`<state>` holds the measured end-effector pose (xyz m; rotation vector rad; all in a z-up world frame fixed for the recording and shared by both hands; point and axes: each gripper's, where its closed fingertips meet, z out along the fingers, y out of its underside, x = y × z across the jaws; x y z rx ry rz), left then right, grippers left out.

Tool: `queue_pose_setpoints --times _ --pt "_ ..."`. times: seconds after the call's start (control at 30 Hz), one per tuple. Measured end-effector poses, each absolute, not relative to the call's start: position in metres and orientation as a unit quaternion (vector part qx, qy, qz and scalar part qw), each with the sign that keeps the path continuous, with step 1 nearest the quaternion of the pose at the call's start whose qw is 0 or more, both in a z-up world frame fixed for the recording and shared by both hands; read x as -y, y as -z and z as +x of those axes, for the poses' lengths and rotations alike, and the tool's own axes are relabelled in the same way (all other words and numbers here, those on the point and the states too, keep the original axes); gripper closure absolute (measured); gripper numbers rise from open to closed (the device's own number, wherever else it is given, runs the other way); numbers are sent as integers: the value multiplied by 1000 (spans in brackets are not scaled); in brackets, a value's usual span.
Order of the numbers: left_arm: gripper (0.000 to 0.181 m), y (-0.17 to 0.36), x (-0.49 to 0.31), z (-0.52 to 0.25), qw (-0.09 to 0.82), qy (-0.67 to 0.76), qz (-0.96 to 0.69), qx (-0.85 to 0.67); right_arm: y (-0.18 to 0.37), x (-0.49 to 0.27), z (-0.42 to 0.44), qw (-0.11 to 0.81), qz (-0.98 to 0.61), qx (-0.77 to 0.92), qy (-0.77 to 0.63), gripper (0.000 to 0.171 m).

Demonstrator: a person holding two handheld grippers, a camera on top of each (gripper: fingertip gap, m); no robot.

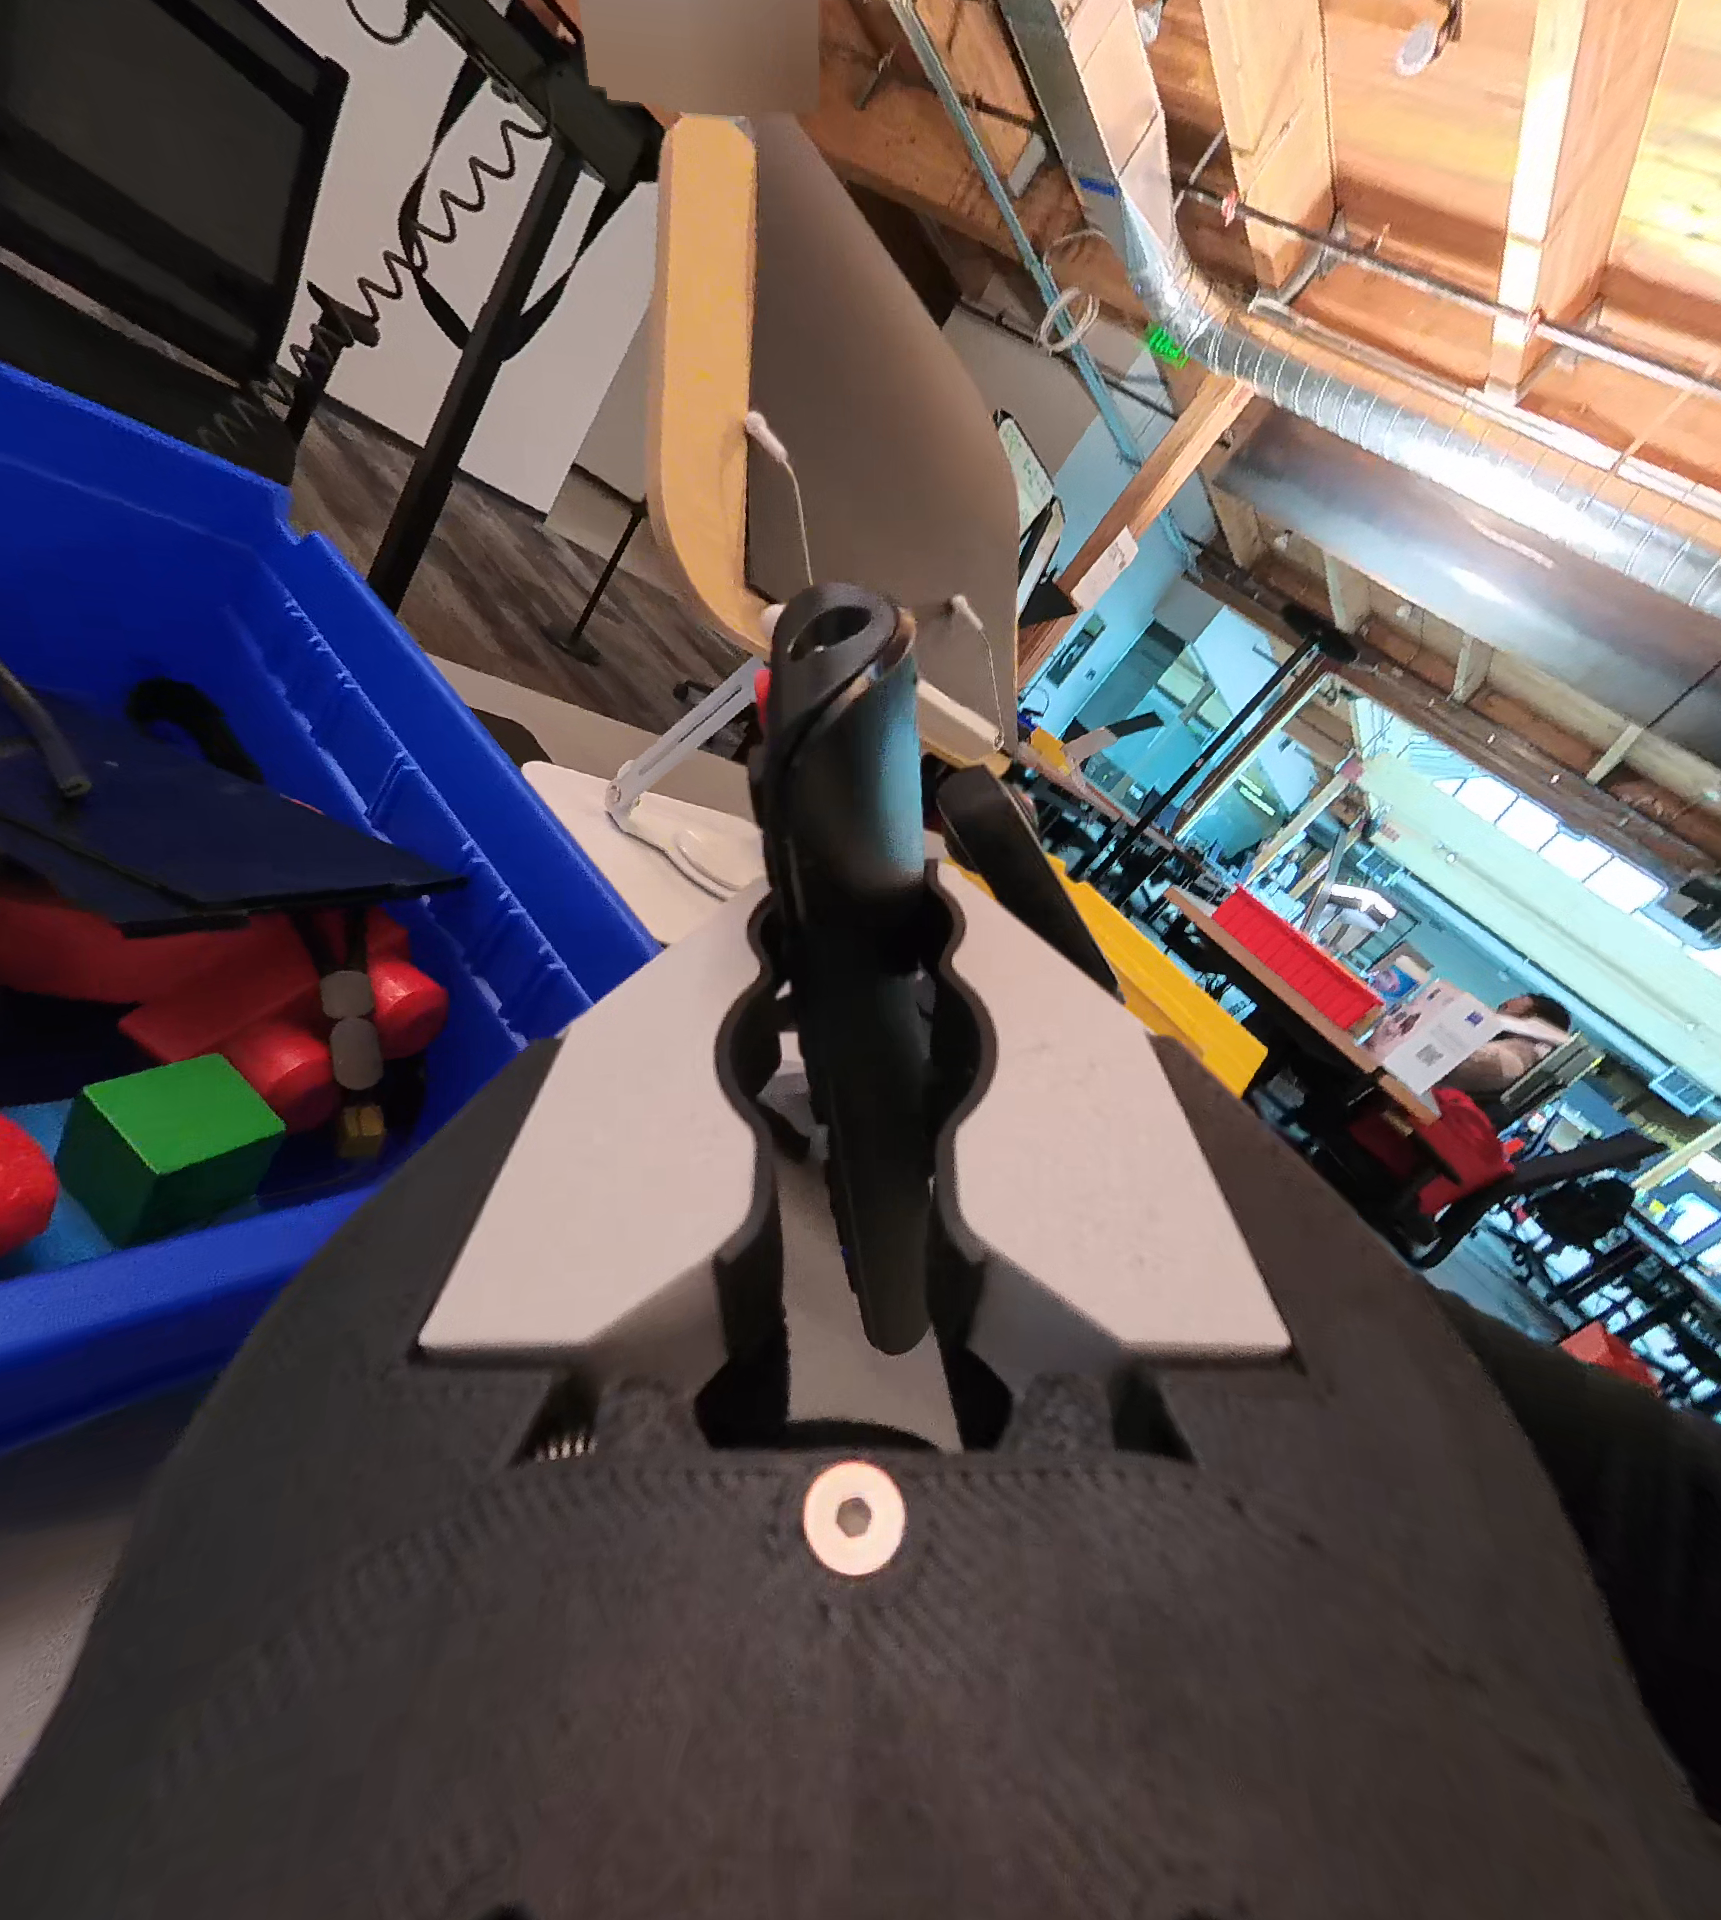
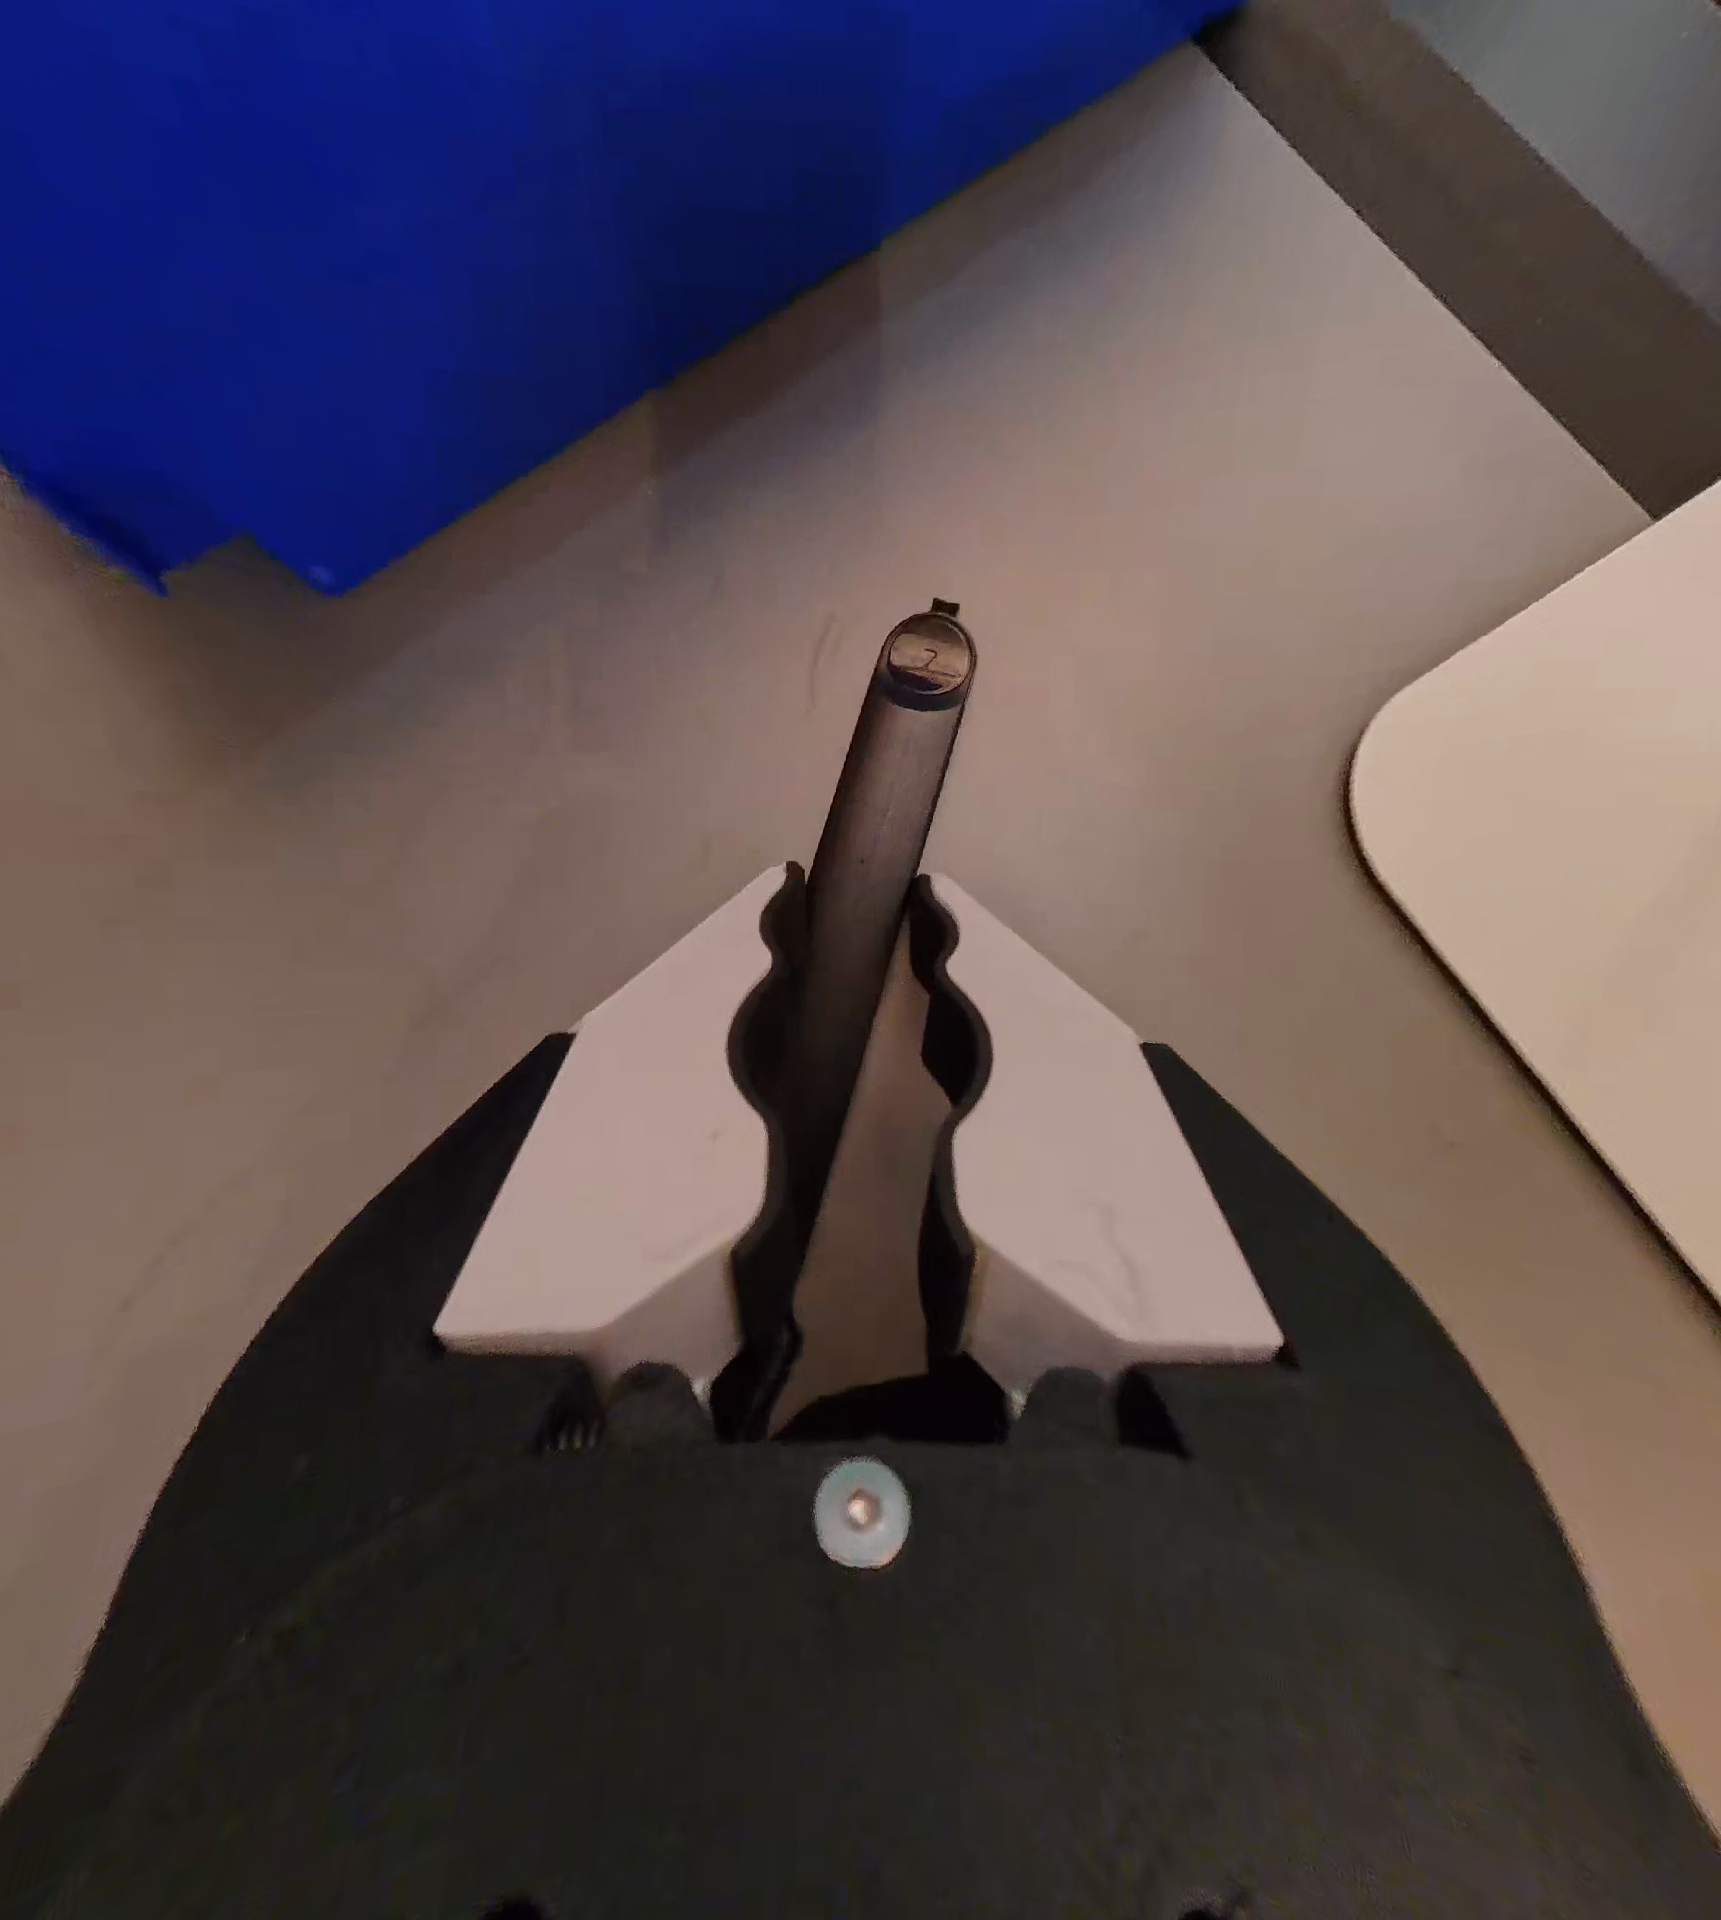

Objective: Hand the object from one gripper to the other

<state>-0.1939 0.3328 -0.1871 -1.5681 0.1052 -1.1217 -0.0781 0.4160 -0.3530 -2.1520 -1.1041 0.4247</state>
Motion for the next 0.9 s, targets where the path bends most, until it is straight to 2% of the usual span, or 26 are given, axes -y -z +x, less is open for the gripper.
queue_pose_setpoints --times 0.13,0.33,0.43,0.6,0.9 --pt "159 192 -335 -194 568 496 -657 -4 329 -401 -70 363 -806 423 -198 154" --pt "159 201 -339 -197 543 547 -632 76 241 -343 -70 430 -713 501 -236 154" --pt "159 208 -342 -197 534 554 -628 112 217 -312 -84 443 -670 550 -231 154" --pt "159 218 -342 -183 510 563 -633 149 223 -284 -111 424 -639 608 -207 153" --pt "159 228 -343 -173 489 573 -633 177 250 -287 -126 385 -650 636 -154 154"
